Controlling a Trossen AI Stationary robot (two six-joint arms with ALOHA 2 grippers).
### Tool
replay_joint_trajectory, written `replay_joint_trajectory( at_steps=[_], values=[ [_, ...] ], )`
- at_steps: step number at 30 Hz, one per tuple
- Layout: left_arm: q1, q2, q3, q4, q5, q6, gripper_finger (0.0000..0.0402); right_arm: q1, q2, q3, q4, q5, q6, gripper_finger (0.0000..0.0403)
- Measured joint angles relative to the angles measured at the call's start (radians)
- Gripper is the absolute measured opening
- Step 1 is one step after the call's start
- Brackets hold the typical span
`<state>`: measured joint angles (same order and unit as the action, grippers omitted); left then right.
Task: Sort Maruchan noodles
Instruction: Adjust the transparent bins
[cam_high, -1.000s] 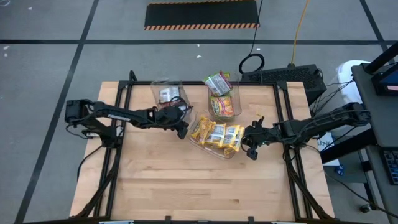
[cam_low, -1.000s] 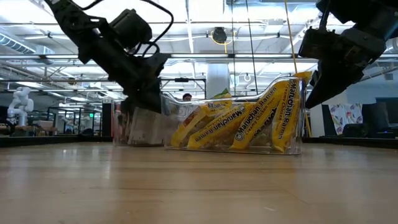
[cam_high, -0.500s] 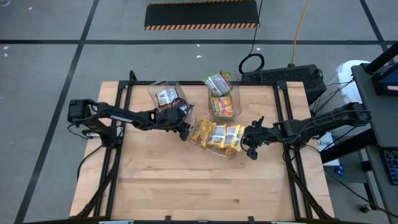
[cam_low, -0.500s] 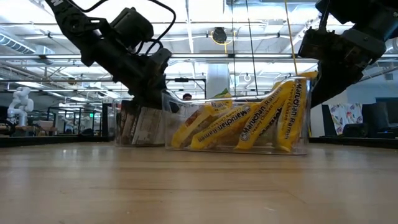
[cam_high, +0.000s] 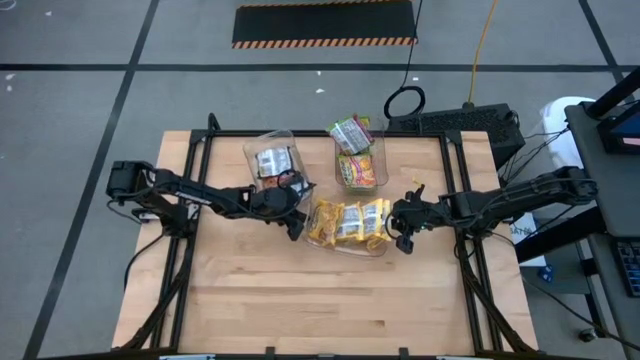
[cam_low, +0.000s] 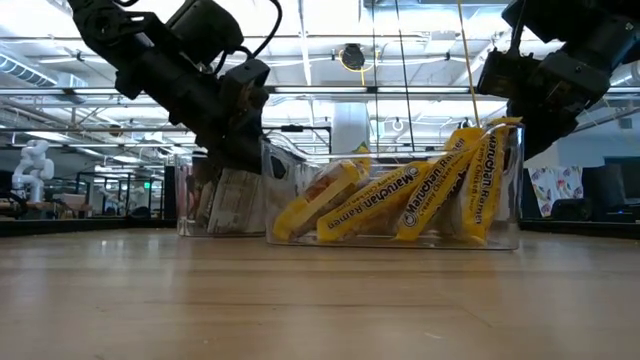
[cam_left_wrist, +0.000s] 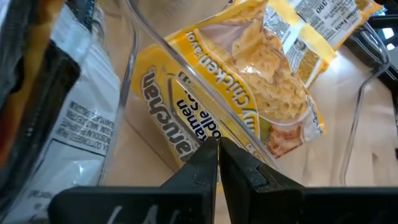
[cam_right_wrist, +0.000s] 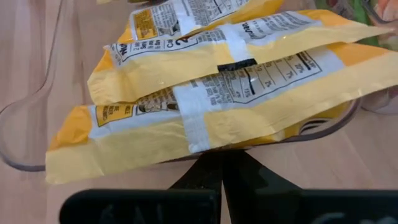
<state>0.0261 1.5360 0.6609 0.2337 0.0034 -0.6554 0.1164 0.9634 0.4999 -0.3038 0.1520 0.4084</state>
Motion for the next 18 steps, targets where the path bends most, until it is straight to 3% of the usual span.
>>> replay_joint_trajectory(
  at_steps=[7, 15, 18],
  values=[
    [-0.024, 0.004, 0.059, -0.069, 0.013, 0.025, 0.0026, -0.013, 0.000, 0.000, 0.000, 0.001, -0.010, 0.0000],
    [-0.030, 0.004, 0.301, -0.516, 0.006, 0.150, 0.0026, -0.032, 0.000, 0.000, 0.004, 0.003, -0.032, 0.0000],
    [-0.043, 0.002, 0.354, -0.578, 0.004, 0.158, 0.0026, -0.040, 0.000, 0.000, 0.007, 0.003, -0.036, 0.0000]
  ],
)
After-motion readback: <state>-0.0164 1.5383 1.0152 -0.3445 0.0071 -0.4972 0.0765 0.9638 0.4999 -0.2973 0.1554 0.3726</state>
